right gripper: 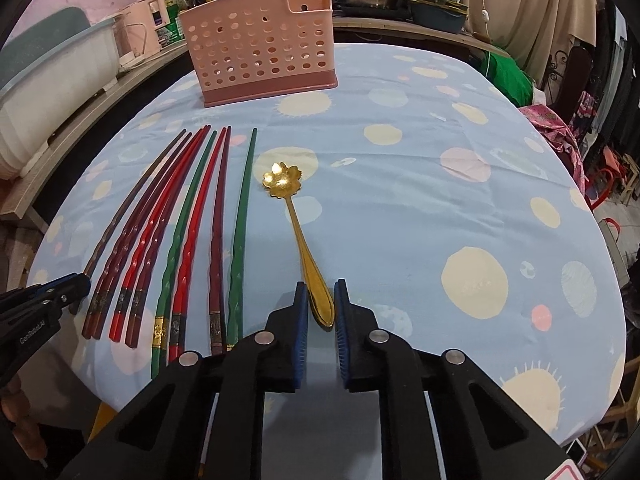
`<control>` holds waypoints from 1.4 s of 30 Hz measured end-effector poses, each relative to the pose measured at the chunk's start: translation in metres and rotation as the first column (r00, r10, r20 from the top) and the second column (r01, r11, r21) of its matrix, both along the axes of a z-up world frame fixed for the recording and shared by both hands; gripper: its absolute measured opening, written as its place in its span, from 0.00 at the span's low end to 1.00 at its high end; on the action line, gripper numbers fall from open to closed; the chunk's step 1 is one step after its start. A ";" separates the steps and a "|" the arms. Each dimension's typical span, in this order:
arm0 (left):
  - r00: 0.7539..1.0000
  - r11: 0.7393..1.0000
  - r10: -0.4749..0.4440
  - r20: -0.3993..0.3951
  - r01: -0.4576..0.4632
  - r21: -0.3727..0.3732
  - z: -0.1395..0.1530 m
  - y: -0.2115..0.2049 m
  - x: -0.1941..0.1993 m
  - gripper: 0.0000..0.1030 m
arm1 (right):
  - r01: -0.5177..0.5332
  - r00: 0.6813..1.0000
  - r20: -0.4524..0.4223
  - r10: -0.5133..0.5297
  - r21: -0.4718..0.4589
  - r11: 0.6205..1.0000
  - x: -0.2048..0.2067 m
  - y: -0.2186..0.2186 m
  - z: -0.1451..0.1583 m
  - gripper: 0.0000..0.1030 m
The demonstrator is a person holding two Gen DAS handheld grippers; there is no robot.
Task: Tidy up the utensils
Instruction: 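Grasp a brown chopstick with the left tool while the right tool grasps the gold spoon, then lift both items into the pink holder and open both tools to release them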
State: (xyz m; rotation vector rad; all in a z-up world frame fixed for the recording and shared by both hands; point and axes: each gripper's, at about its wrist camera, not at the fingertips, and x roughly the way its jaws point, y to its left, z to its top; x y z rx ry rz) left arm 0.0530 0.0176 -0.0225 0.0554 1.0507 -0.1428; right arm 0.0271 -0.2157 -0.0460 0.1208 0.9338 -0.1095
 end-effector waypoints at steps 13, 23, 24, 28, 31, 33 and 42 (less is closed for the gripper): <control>0.999 0.999 0.018 0.049 -0.015 -0.045 0.043 0.004 0.005 0.07 | 0.006 0.997 0.083 -0.012 0.066 0.998 -0.001 -0.011 0.042 0.02; 0.991 0.997 0.024 0.130 -0.015 -0.070 0.087 0.002 0.032 0.07 | -0.001 0.990 0.141 -0.012 0.088 0.996 0.021 -0.019 0.074 0.02; 0.990 0.997 0.025 0.139 -0.015 -0.071 0.092 0.003 0.035 0.07 | -0.003 0.989 0.147 -0.011 0.096 0.995 0.024 -0.021 0.078 0.02; 0.985 0.997 0.031 0.170 -0.018 -0.077 0.111 0.002 0.051 0.07 | -0.006 0.983 0.182 -0.016 0.116 0.993 0.038 -0.027 0.095 0.02; 0.979 0.996 0.041 0.200 -0.024 -0.085 0.129 0.002 0.065 0.07 | -0.006 0.976 0.217 -0.021 0.119 0.993 0.051 -0.032 0.111 0.02; 0.973 0.995 0.048 0.226 -0.028 -0.092 0.142 0.003 0.075 0.07 | -0.006 0.970 0.242 -0.023 0.121 0.993 0.061 -0.037 0.123 0.02; 0.918 0.996 0.075 0.390 -0.048 -0.079 0.216 0.001 0.134 0.07 | 0.014 0.933 0.354 -0.070 0.159 0.987 0.120 -0.065 0.173 0.02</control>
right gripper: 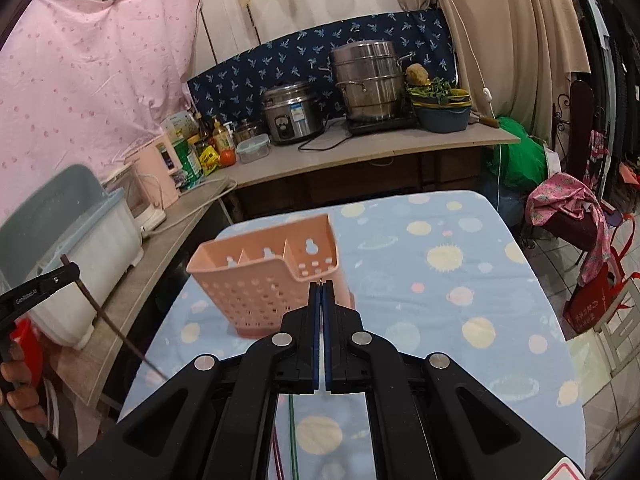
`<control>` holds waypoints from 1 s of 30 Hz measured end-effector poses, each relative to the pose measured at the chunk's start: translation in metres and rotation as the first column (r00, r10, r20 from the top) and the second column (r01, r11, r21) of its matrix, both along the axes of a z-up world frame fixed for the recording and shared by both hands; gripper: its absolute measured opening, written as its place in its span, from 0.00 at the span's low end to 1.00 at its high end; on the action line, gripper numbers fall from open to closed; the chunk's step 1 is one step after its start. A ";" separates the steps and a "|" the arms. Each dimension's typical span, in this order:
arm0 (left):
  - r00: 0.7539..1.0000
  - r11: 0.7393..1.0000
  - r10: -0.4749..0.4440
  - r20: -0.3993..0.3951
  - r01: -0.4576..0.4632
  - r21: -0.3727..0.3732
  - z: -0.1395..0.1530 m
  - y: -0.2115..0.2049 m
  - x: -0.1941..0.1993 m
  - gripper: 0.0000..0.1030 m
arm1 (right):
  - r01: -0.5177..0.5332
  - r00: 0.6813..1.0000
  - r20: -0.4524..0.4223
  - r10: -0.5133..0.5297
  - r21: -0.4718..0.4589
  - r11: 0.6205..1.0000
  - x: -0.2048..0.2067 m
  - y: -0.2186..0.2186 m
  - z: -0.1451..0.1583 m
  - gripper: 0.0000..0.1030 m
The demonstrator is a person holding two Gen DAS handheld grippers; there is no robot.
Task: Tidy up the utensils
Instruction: 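Lift both items into the pink holder and open both tools to release them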
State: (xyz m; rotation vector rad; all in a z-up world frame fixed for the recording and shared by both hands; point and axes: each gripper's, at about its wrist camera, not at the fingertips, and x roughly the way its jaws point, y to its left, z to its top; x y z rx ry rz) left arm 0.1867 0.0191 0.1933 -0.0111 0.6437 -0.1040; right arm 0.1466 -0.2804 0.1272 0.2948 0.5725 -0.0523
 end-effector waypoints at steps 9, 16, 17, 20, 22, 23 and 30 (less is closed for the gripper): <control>0.973 0.997 0.018 0.229 0.000 -0.078 0.086 -0.015 0.024 0.07 | 0.038 0.994 0.097 -0.043 0.048 0.998 0.057 -0.020 0.029 0.02; 0.948 0.991 0.008 0.318 0.034 -0.128 0.109 -0.037 0.042 0.07 | 0.040 0.998 0.046 -0.042 0.062 0.997 0.093 -0.019 0.011 0.02; 0.949 0.991 0.002 0.314 0.040 -0.129 0.107 -0.041 0.045 0.07 | 0.038 0.999 0.031 -0.040 0.067 0.997 0.097 -0.019 0.006 0.02; 0.959 0.992 -0.018 0.284 0.053 -0.118 0.091 -0.053 0.058 0.07 | 0.033 0.999 -0.007 -0.033 0.060 0.998 0.104 -0.015 -0.010 0.02; 0.967 0.993 -0.024 0.253 0.053 -0.108 0.075 -0.060 0.068 0.07 | 0.029 0.999 -0.028 -0.028 0.054 0.998 0.108 -0.013 -0.020 0.02; 0.970 0.993 -0.023 0.240 0.049 -0.106 0.069 -0.060 0.072 0.07 | 0.029 0.999 -0.038 -0.027 0.051 0.998 0.109 -0.012 -0.025 0.02; 0.991 0.994 -0.023 0.135 0.037 -0.102 0.019 -0.059 0.095 0.07 | 0.032 0.996 -0.080 -0.029 0.039 0.999 0.112 -0.012 -0.046 0.04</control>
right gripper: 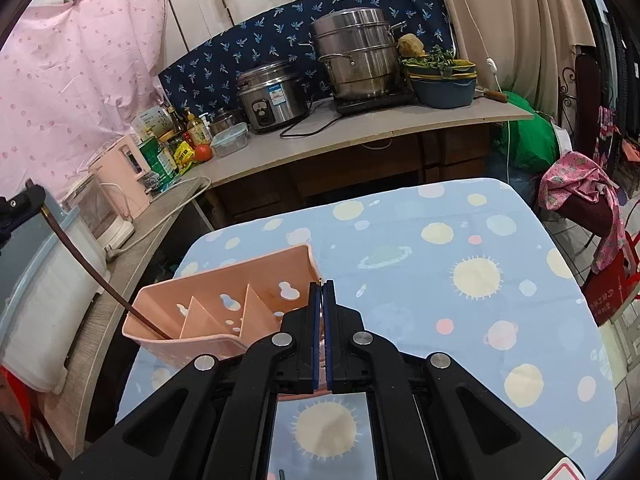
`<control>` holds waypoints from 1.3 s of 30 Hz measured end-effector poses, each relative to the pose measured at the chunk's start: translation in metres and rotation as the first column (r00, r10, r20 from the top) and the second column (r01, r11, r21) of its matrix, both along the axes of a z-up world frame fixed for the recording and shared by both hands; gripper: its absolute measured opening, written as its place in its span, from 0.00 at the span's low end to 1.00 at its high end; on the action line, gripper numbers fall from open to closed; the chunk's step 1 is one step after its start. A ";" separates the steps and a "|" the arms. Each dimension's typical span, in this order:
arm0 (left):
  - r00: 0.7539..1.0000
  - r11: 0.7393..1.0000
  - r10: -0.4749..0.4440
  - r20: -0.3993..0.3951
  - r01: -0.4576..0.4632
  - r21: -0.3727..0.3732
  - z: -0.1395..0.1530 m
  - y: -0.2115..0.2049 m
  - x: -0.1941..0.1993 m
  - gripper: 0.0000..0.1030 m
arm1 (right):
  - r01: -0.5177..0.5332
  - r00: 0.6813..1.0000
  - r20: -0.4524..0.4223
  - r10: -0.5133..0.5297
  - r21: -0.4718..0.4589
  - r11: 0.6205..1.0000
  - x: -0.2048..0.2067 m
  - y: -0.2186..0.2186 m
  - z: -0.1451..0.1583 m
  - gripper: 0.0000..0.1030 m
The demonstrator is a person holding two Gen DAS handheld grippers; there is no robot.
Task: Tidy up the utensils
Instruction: 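Lift both items into the pink holder and open both tools to release them, then move both open tools back down to the remaining chopsticks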
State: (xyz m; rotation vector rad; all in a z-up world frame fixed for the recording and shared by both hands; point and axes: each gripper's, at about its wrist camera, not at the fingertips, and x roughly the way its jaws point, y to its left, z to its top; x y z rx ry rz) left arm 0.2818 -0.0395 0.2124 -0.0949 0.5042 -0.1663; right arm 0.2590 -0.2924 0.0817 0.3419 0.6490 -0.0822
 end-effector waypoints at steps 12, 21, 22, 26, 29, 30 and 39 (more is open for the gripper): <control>0.996 1.000 0.018 -0.082 -0.017 0.009 -0.017 0.015 -0.022 0.65 | -0.008 0.997 0.072 0.007 0.019 1.000 -0.048 0.001 0.027 0.31; 0.964 0.996 -0.041 -0.263 0.060 0.064 -0.072 0.033 -0.089 0.66 | -0.095 0.995 -0.017 0.096 0.029 0.995 -0.130 0.026 -0.005 0.34; 0.958 0.996 -0.036 -0.284 0.058 0.067 -0.081 0.036 -0.096 0.66 | -0.104 0.994 -0.037 0.104 0.016 0.994 -0.139 0.030 -0.012 0.34; 0.934 0.996 -0.016 -0.357 0.045 0.074 -0.119 0.050 -0.128 0.66 | -0.140 0.984 -0.116 0.139 -0.003 0.990 -0.172 0.049 -0.042 0.34; 0.918 0.995 0.003 -0.397 0.036 0.092 -0.147 0.059 -0.150 0.66 | -0.170 0.972 -0.167 0.162 -0.034 0.985 -0.193 0.062 -0.063 0.34; 0.914 0.994 0.005 -0.406 0.038 0.098 -0.156 0.062 -0.157 0.66 | -0.183 0.967 -0.185 0.173 -0.039 0.982 -0.199 0.065 -0.070 0.34; 0.878 0.992 0.014 -0.478 0.047 0.115 -0.196 0.070 -0.189 0.66 | -0.225 0.936 -0.283 0.210 -0.022 0.974 -0.228 0.081 -0.107 0.34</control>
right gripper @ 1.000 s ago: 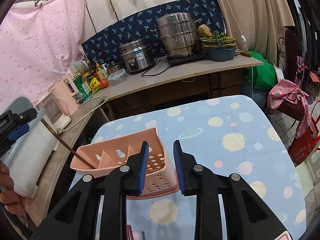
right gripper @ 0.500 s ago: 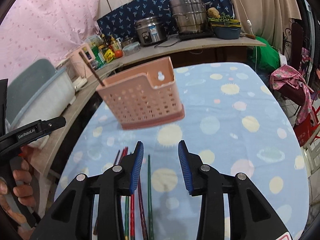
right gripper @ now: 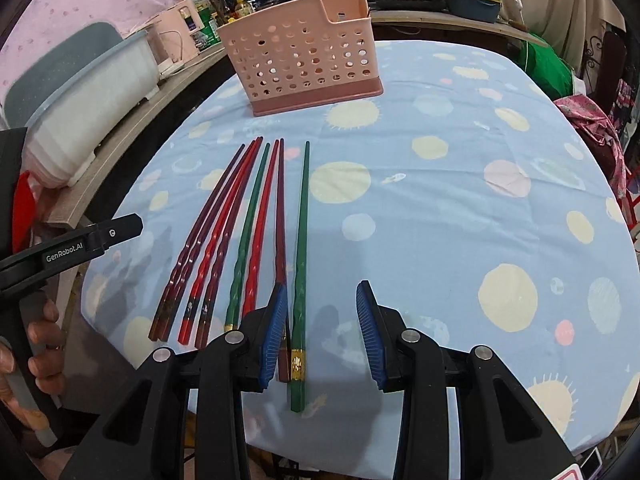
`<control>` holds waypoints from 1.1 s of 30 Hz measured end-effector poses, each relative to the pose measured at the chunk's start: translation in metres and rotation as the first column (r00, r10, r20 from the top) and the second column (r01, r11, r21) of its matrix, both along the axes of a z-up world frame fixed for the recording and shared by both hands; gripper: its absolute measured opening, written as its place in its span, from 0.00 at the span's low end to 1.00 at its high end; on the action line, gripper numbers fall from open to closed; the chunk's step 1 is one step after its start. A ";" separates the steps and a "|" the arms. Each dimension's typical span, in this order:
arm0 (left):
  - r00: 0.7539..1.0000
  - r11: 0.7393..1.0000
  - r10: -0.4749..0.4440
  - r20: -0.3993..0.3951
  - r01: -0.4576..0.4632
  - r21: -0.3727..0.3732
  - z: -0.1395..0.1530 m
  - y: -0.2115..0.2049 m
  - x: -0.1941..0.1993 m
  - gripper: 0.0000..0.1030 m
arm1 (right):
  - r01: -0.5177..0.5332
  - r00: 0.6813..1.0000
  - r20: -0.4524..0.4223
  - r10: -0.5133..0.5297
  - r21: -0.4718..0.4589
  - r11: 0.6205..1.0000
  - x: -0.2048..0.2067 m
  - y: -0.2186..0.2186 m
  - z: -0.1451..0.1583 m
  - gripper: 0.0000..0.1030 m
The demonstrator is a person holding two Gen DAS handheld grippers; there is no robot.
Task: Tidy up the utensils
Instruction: 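Move both open tools back down to the remaining chopsticks, then grasp a green chopstick with the right tool while the left tool grasps a dark red one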
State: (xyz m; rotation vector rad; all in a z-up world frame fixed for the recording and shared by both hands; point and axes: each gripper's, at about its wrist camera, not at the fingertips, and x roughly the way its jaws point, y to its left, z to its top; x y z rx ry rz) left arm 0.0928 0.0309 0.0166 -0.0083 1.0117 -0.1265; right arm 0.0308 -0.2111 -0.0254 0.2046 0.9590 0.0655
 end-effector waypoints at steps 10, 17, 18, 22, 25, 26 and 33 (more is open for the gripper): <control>0.999 0.998 -0.025 -0.031 0.027 0.054 -0.021 -0.009 -0.020 0.66 | -0.001 0.999 -0.047 0.000 -0.010 1.000 -0.008 0.001 -0.012 0.34; 0.999 0.998 -0.028 -0.047 0.030 0.057 -0.027 -0.007 -0.026 0.66 | -0.023 0.998 -0.062 0.022 -0.023 0.999 -0.010 0.009 -0.018 0.28; 0.998 0.998 -0.028 -0.048 0.031 0.059 -0.028 -0.007 -0.027 0.66 | -0.023 0.998 -0.060 0.021 -0.024 0.999 -0.010 0.009 -0.018 0.28; 0.998 0.998 -0.026 -0.060 0.030 0.057 -0.031 -0.007 -0.029 0.66 | -0.017 0.998 -0.058 0.016 -0.029 0.999 -0.012 0.009 -0.019 0.26; 0.998 0.998 -0.029 -0.061 0.032 0.055 -0.032 -0.007 -0.030 0.66 | -0.013 0.998 -0.056 0.012 -0.026 1.000 -0.013 0.008 -0.018 0.23; 0.998 0.998 -0.031 -0.061 0.034 0.056 -0.032 -0.008 -0.030 0.66 | -0.013 0.998 -0.056 0.012 -0.027 1.000 -0.013 0.008 -0.018 0.22; 0.997 0.997 -0.038 -0.071 0.043 0.061 -0.036 -0.010 -0.033 0.66 | -0.015 0.998 -0.062 0.013 -0.036 0.999 -0.015 0.008 -0.020 0.18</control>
